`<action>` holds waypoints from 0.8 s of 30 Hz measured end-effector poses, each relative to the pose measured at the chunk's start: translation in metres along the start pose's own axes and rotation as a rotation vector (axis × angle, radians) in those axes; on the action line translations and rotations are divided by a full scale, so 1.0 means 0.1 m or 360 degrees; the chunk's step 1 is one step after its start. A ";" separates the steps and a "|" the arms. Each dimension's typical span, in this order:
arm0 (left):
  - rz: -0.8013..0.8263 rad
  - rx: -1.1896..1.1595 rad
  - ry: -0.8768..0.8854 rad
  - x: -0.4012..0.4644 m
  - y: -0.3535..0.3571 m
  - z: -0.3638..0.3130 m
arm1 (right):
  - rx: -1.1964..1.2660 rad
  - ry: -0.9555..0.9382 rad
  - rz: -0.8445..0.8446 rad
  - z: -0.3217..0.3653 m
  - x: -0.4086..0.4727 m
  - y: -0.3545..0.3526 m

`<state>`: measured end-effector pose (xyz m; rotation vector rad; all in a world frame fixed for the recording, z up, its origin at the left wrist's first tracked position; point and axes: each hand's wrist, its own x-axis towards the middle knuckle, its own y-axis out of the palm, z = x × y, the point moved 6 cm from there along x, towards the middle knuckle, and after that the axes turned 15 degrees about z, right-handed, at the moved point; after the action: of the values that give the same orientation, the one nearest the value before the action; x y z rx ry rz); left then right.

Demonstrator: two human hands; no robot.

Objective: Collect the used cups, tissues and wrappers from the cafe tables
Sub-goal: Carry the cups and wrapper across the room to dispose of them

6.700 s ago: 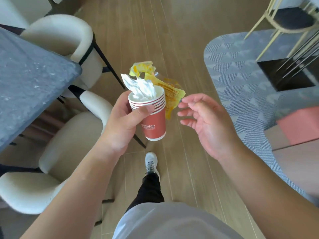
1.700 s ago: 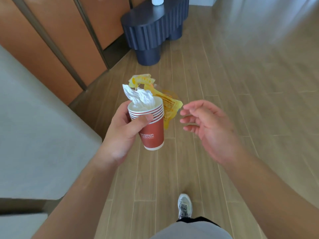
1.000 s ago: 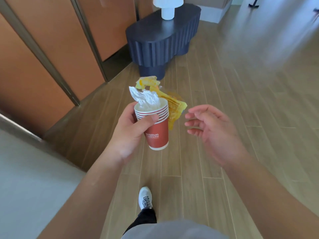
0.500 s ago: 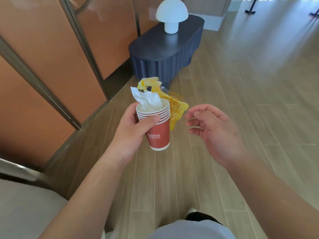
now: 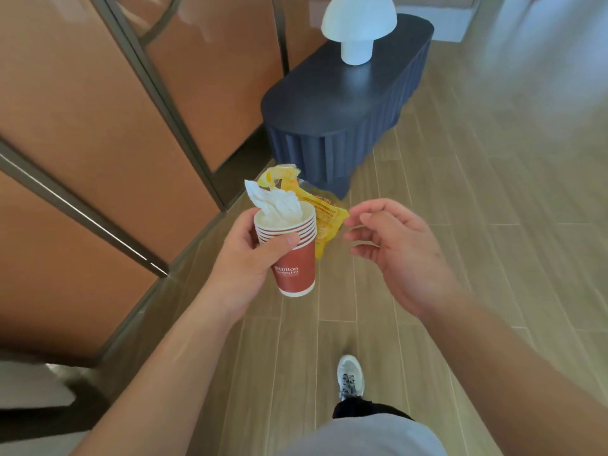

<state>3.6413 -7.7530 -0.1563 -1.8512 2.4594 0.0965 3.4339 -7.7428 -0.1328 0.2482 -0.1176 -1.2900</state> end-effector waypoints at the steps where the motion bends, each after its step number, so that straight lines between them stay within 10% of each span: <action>1: -0.0005 0.0009 -0.0003 0.22 -0.04 -0.04 | 0.0011 -0.0002 0.0001 0.06 0.20 -0.09; 24: 0.0133 -0.0155 0.0121 4.03 -1.57 -0.28 | -0.0143 0.0083 -0.0185 0.32 4.04 -0.62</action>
<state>3.6808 -8.1848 -0.1652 -1.8211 2.6291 0.1557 3.4804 -8.1500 -0.1381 0.2137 -0.0007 -1.3997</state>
